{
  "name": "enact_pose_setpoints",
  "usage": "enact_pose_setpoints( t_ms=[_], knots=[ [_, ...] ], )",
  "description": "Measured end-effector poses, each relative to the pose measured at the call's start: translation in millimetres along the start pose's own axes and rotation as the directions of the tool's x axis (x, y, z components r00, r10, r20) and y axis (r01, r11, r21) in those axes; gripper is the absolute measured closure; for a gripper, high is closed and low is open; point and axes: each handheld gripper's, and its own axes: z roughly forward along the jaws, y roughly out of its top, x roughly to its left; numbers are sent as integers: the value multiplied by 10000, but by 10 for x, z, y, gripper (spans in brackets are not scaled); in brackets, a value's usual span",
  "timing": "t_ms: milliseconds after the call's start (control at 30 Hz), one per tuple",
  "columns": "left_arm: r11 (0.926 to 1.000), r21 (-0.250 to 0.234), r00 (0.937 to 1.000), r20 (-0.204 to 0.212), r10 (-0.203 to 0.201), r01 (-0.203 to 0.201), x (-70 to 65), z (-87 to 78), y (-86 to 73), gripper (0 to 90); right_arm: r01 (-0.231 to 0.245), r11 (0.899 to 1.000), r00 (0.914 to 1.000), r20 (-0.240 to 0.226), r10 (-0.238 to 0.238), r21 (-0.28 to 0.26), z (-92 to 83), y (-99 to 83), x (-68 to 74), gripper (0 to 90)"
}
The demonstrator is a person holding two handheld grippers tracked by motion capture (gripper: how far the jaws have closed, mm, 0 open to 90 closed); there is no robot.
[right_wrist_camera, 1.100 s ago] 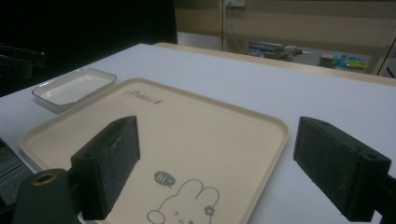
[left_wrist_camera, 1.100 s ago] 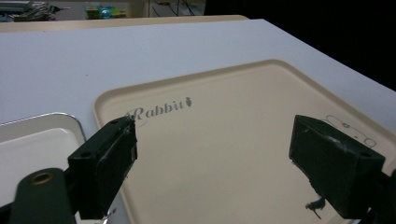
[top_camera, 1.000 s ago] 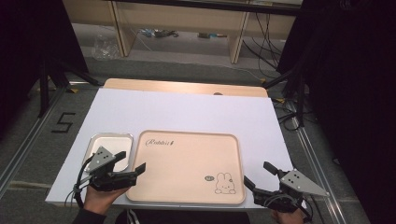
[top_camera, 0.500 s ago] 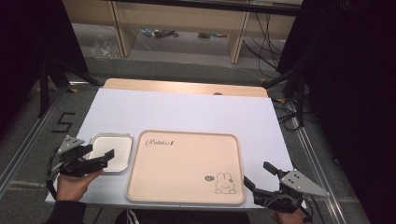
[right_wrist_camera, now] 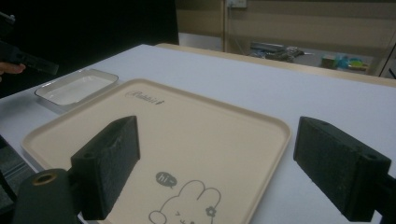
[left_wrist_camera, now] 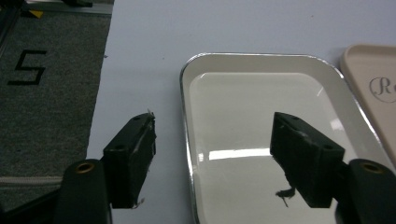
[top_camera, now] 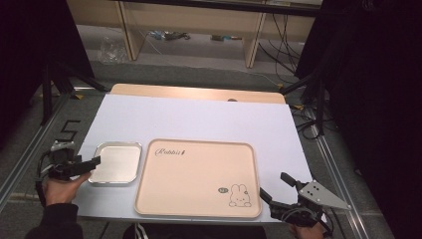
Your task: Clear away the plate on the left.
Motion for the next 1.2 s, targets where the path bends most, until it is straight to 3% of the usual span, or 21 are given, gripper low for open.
enact_pose_setpoints(
  t_ms=[67, 100, 167, 233, 267, 300, 433, 500, 600, 633, 767, 967, 1200],
  knots=[
    [9999, 123, 10000, -33, 20, -20, 17, 22, -1, 407, -113, 9999, 9999, -20, 113, 76, 2, -3, 9, 152],
    [9997, 218, 9999, -109, -68, 70, 32, 46, 1, 444, 120, 9999, 9999, 31, -120, -109, 5, -2, -3, 152],
    [9981, 385, 9989, -5, -472, 472, 52, 73, 11, 479, 79, 9999, 10000, 44, -79, -80, 2, -2, 0, 152],
    [9982, 367, 9988, 133, -478, 473, 75, 105, 24, 568, 176, 9998, 9998, 129, -175, -55, 9, -2, -7, 152],
    [9975, 561, 9991, -30, -424, 425, 86, 134, 29, 594, 164, 9998, 9998, 102, -163, -91, 11, -3, -5, 152],
    [9971, 715, 9996, -76, -260, 265, 100, 143, 34, 610, 110, 9999, 9999, 62, -110, -31, 4, -1, -1, 152],
    [9973, 647, 9994, -26, -338, 339, 126, 177, 38, 638, -97, 9999, 10000, 13, 97, 106, -1, -3, 9, 152],
    [9972, 672, 9994, -38, -335, 337, 125, 189, 40, 656, 245, 9996, 9997, 59, -245, -110, 9, -3, -12, 152],
    [9953, 918, 9995, -72, -317, 322, 119, 201, 46, 675, -93, 9999, 10000, -5, 93, 83, 1, -4, 10, 152],
    [9948, 1001, 9998, -18, -192, 193, 126, 221, 51, 684, 227, 9997, 9997, 99, -226, -126, 11, -3, -8, 152],
    [9943, 1064, 10000, -9, -63, 64, 123, 260, 54, 755, 43, 9998, 10000, -4, -43, -196, 13, -6, 3, 152],
    [9917, 1275, 9996, 199, -192, 165, 120, 329, 67, 814, 128, 9999, 9999, 31, -128, -19, 3, -1, -2, 152],
    [9872, 1219, 9932, 423, -1089, 1030, 158, 357, 93, 848, 192, 9998, 9998, 98, -191, -42, 11, -3, -3, 152]
  ],
)
